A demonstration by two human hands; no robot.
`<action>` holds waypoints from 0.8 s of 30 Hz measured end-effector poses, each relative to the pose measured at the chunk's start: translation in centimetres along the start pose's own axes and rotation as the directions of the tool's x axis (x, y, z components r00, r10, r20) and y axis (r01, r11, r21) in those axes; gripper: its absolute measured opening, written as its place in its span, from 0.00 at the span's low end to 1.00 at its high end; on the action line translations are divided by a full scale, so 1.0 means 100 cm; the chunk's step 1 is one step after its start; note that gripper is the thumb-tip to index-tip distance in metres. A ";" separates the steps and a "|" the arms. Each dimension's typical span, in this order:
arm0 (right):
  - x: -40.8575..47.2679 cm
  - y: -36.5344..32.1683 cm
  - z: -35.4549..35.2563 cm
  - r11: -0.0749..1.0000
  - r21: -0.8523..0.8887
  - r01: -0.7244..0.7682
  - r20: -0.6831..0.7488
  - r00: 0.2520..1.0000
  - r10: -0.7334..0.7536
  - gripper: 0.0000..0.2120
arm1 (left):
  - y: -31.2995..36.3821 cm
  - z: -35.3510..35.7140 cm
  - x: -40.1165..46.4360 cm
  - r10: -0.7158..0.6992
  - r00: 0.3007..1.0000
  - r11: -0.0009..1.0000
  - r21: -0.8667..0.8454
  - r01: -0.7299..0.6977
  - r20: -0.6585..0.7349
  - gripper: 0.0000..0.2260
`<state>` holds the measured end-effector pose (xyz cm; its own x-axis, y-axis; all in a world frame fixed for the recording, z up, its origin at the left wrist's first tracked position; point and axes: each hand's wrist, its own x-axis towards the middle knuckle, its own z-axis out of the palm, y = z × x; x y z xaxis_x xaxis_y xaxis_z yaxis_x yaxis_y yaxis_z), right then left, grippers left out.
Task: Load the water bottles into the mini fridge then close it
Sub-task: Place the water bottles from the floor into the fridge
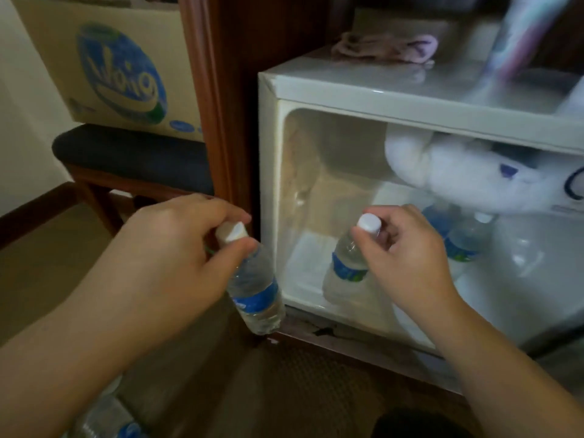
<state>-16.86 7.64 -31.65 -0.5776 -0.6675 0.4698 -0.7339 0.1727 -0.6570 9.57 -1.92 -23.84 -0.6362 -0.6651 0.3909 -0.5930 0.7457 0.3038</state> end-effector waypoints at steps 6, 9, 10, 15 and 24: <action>0.032 0.049 0.014 0.988 -0.091 -0.124 -0.170 0.980 0.107 0.14 | 0.038 0.041 0.036 0.098 0.995 0.990 -0.103 -0.101 -0.027 0.20; 0.043 0.066 0.025 0.977 -0.085 -0.194 -0.244 0.955 0.169 0.15 | 0.044 0.062 0.052 0.104 0.992 0.986 -0.123 -0.113 -0.076 0.18; 0.046 0.071 0.030 0.976 -0.080 -0.203 -0.270 0.947 0.175 0.15 | 0.046 0.068 0.057 0.100 0.992 0.986 -0.127 -0.110 -0.080 0.17; 0.069 0.098 0.047 0.968 -0.129 -0.214 -0.299 0.939 0.168 0.15 | 0.048 0.101 0.083 0.095 0.992 0.987 -0.121 -0.106 -0.087 0.15; 0.093 0.128 0.047 0.943 -0.307 -0.129 -0.306 0.952 0.031 0.10 | 0.050 0.152 0.121 0.085 0.994 0.984 -0.151 -0.095 -0.073 0.13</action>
<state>-29.94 0.27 -38.42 -0.6814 -0.4084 0.6073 -0.7272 0.4713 -0.4991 -8.61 -6.85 -30.76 -0.6466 -0.5949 0.4775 -0.4485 0.8028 0.3929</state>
